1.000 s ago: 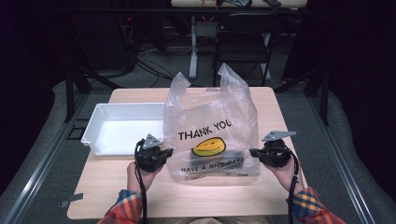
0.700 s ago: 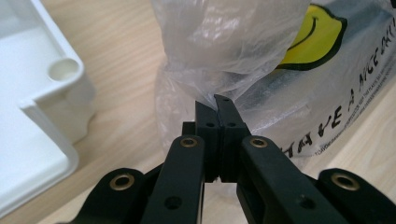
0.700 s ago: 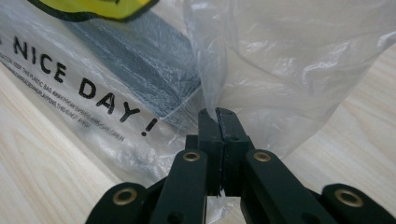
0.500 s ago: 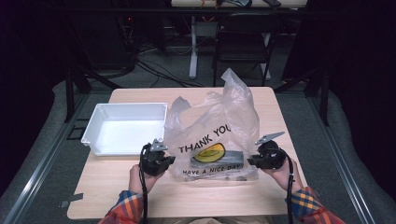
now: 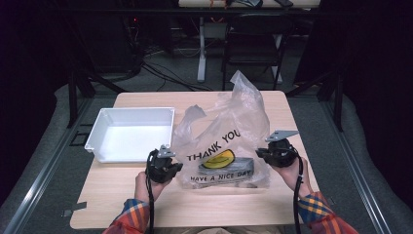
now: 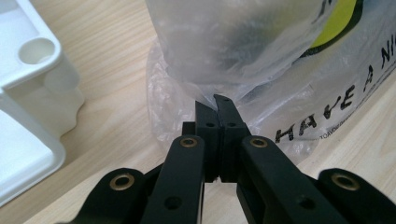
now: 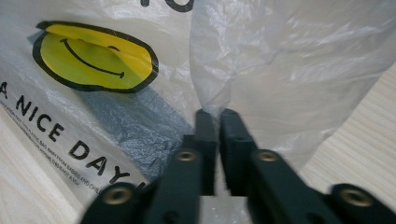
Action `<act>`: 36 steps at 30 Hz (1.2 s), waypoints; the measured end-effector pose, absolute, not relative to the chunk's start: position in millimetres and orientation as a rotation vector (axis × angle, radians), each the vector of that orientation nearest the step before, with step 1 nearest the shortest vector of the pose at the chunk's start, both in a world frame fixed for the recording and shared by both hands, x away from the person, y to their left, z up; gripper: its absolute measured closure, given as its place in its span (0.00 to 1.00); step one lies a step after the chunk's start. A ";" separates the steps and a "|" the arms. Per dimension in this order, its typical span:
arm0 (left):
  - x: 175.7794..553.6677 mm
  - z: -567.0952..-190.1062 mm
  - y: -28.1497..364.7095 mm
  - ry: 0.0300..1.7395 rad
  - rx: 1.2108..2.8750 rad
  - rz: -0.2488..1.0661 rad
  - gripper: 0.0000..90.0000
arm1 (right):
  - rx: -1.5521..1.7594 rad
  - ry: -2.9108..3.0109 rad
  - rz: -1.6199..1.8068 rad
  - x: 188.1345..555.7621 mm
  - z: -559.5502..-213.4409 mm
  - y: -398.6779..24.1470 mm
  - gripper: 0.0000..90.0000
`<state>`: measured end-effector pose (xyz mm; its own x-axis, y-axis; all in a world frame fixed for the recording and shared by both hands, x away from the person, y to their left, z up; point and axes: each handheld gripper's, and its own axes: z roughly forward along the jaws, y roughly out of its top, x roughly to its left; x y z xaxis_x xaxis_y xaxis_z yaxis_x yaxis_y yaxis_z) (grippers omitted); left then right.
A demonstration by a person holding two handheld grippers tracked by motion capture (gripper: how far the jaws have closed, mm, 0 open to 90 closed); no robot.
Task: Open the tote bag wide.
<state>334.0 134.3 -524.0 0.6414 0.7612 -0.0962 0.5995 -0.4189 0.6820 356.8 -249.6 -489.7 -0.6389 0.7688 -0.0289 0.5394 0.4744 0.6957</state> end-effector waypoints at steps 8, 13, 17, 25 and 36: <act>331.1 -517.6 139.7 1.056 2.119 0.296 1.00 | 1.111 2.389 1.013 339.8 -479.4 -259.8 1.00; 330.3 -517.9 138.4 1.051 2.126 0.255 1.00 | 1.179 2.415 0.999 337.0 -485.0 -272.0 1.00; 330.4 -519.6 134.9 1.047 2.157 0.237 1.00 | 1.211 2.455 0.933 340.7 -499.4 -272.6 1.00; 329.7 -509.1 134.3 1.053 2.126 0.269 0.55 | 1.250 2.569 0.814 346.5 -524.7 -269.3 1.00; 343.0 -493.3 121.4 1.040 2.010 0.348 0.58 | 1.221 2.600 0.793 343.8 -525.6 -265.4 1.00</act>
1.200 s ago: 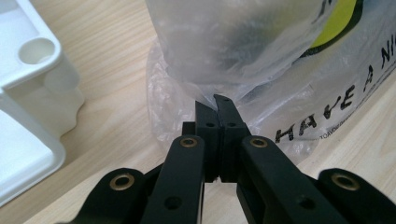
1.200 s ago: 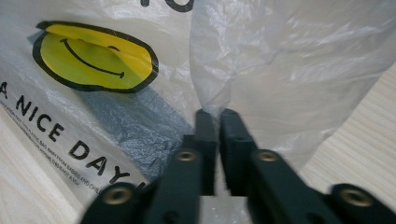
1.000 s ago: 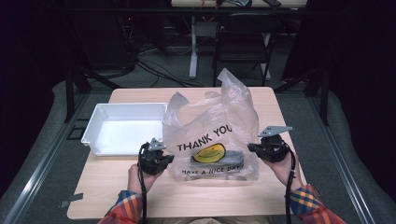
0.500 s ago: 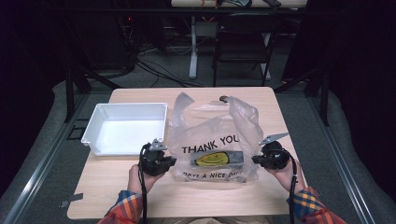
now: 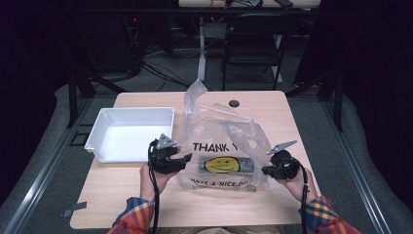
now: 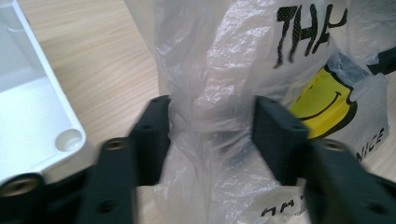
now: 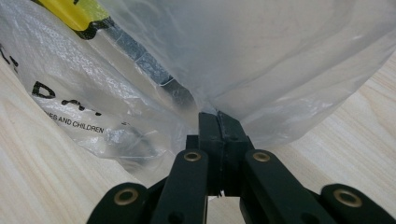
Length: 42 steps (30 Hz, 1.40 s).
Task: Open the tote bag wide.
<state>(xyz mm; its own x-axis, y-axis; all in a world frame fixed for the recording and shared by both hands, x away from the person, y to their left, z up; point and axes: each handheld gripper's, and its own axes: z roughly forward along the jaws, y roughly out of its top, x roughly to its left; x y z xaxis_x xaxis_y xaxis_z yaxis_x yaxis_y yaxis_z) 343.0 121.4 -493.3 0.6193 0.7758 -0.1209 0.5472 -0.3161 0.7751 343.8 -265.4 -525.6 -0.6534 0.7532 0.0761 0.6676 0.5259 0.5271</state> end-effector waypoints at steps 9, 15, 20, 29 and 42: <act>344.4 -510.0 114.8 0.999 2.086 0.276 0.94 | 1.172 2.600 0.838 334.5 -515.3 -265.4 0.73; 342.1 -512.5 114.9 1.007 2.099 0.258 0.96 | 1.113 2.523 0.905 331.2 -496.0 -266.7 0.59; 342.5 -514.3 117.2 1.015 2.110 0.222 0.96 | 1.098 2.398 0.968 335.2 -486.9 -264.4 0.81; 335.1 -518.2 126.1 1.034 2.093 0.124 0.95 | 1.159 2.405 0.956 337.5 -495.3 -268.4 1.00; 338.5 -530.3 130.1 1.073 2.146 0.054 0.95 | 1.216 2.458 0.871 336.4 -508.5 -274.8 1.00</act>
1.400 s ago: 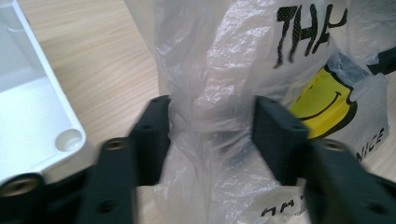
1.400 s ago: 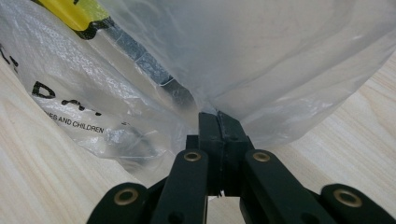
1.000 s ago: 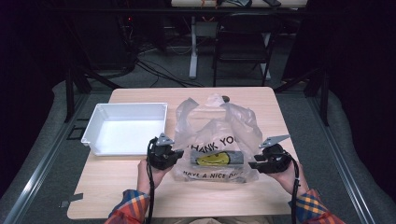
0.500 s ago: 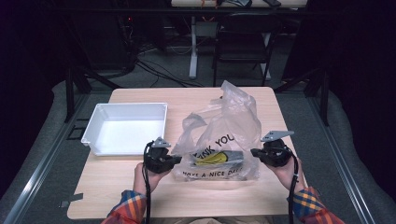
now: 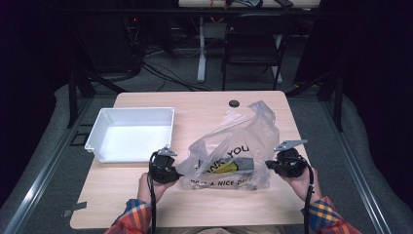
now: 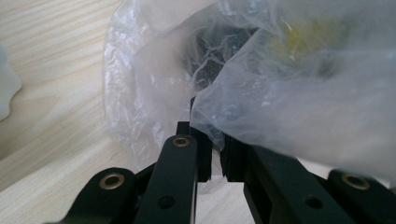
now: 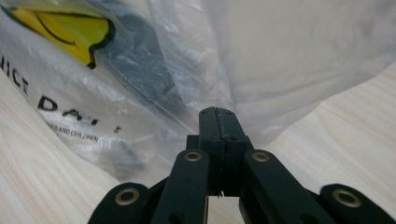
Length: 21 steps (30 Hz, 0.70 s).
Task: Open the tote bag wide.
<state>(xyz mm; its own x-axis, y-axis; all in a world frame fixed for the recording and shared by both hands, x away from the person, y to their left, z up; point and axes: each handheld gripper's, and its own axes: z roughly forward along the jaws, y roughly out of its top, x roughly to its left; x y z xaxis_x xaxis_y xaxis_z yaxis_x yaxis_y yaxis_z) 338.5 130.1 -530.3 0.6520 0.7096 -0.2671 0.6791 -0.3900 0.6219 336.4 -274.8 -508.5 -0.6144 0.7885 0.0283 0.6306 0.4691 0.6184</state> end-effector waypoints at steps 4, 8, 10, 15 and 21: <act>340.8 -534.0 130.6 1.086 2.163 0.049 0.95 | 1.250 2.404 0.752 337.3 -520.0 -272.5 1.00; 342.9 -538.3 127.7 1.096 2.187 0.045 0.96 | 1.263 2.504 0.795 340.2 -523.8 -275.6 1.00; 344.1 -539.8 125.5 1.095 2.198 0.061 0.96 | 1.269 2.537 0.788 342.8 -528.2 -276.8 1.00; 345.4 -540.5 123.9 1.093 2.213 0.067 0.96 | 1.255 2.535 0.824 342.1 -523.3 -281.9 0.78; 346.5 -541.4 124.2 1.096 2.213 0.073 0.96 | 1.157 2.464 0.959 330.9 -493.9 -283.9 0.57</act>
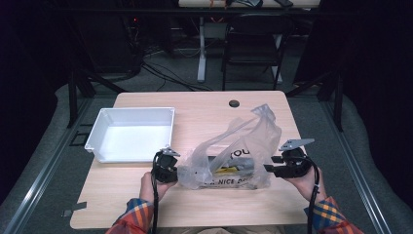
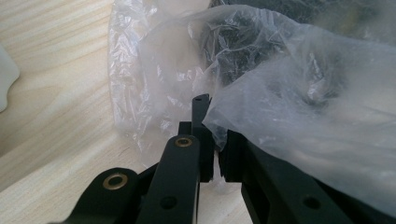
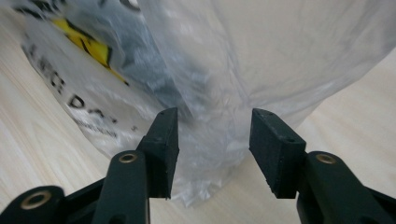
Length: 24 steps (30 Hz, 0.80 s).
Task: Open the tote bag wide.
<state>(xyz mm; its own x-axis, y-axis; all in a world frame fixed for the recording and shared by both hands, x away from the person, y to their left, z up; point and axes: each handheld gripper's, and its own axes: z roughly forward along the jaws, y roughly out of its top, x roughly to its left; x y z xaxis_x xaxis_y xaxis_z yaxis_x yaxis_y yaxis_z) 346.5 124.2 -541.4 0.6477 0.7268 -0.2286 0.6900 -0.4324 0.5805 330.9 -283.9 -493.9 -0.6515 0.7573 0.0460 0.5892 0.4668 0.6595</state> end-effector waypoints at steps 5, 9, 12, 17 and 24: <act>347.2 -541.9 124.4 1.096 2.219 0.070 0.96 | 1.085 2.308 1.076 324.3 -473.0 -286.7 0.51; 347.5 -542.7 122.8 1.098 2.222 0.070 0.96 | 1.043 2.196 1.142 326.3 -462.9 -285.7 0.44; 347.9 -543.0 121.9 1.096 2.232 0.064 0.96 | 1.046 2.173 1.165 338.6 -461.7 -277.2 0.42; 347.3 -542.9 121.4 1.094 2.228 0.066 0.96 | 1.100 2.194 1.144 348.2 -470.8 -271.5 0.73; 346.2 -536.8 123.7 1.072 2.208 0.077 0.88 | 1.130 2.204 1.141 348.4 -476.1 -274.9 1.00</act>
